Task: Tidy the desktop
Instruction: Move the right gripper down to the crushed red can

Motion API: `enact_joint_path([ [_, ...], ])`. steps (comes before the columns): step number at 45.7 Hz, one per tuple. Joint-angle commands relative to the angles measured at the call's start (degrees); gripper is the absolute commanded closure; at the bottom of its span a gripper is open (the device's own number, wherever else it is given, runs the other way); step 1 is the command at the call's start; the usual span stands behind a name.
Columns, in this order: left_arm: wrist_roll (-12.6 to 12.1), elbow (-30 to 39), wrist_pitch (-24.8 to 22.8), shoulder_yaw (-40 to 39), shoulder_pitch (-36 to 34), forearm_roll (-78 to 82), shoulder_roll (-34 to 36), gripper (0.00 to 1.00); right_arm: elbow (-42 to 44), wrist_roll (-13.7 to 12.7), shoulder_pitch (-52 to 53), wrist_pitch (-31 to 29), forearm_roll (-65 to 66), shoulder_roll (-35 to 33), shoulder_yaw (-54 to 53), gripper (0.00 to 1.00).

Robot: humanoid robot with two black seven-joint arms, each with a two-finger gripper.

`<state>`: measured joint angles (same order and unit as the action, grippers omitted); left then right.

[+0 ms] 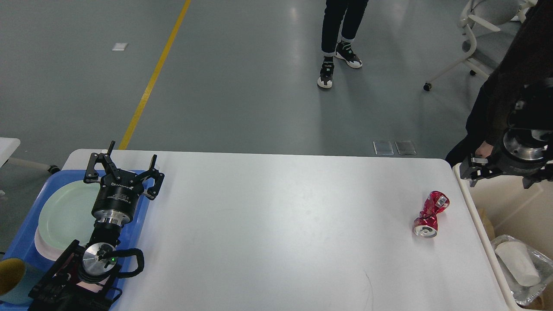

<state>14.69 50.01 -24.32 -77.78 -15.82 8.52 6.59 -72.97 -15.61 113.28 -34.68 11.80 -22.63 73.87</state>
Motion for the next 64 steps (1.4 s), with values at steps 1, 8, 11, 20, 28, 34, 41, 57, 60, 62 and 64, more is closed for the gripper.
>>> enact_joint_path([
  [1, 0.0, 0.0, 0.1, 0.1, 0.0, 0.0, 0.0, 0.04, -11.4, 0.0, 11.2, -0.2, -2.4, 0.6, -1.0, 0.00],
  [8, 0.0, 0.0, 0.1, 0.1, 0.0, 0.0, 0.0, 0.04, -19.0, 0.1, 19.3, 0.2, -7.2, 0.7, -0.9, 0.00],
  [11, 0.0, 0.0, 0.1, 0.1, 0.0, 0.0, 0.0, 0.04, -20.2, 0.6, 21.5, 0.3, -10.0, 1.2, -0.8, 0.00],
  [20, 0.0, -0.1, 0.1, 0.1, 0.0, 0.0, 0.0, 0.04, -21.0, 8.8, 25.8, 0.2, -15.4, 5.7, 0.8, 0.01],
  [28, 0.0, 0.0, 0.1, 0.1, 0.0, 0.0, 0.0, 0.04, -20.5, 8.9, 26.3, 1.6, -15.6, 7.6, 2.9, 0.01],
  [34, 0.0, 0.0, 0.1, 0.1, 0.0, 0.0, 0.0, 0.04, -19.3, 8.7, 24.7, 6.8, -15.7, 6.8, 4.7, 0.01],
  [41, 0.0, 0.0, 0.1, 0.0, 0.0, 0.0, 0.0, 0.04, -16.9, 8.7, 18.0, 11.2, -15.8, 5.8, 4.8, 0.01],
  [57, 0.0, 0.0, 0.0, 0.1, 0.0, 0.0, 0.0, 0.04, 19.9, 8.7, -25.3, 16.0, -16.1, 6.0, -3.6, 0.00],
  [60, 0.0, 0.0, 0.0, 0.0, 0.0, 0.0, 0.0, 0.04, 26.4, 8.7, -30.6, 16.0, -16.1, 7.4, -4.6, 0.01],
  [62, 0.0, 0.0, 0.0, 0.1, 0.0, 0.0, 0.0, 0.04, 30.5, 8.6, -34.1, 16.1, -16.1, 9.3, -5.1, 0.01],
  [64, 0.0, 0.0, 0.0, 0.1, 0.0, 0.0, 0.0, 0.04, 34.1, 8.6, -37.3, 16.0, -16.1, 10.6, -5.8, 0.01],
])
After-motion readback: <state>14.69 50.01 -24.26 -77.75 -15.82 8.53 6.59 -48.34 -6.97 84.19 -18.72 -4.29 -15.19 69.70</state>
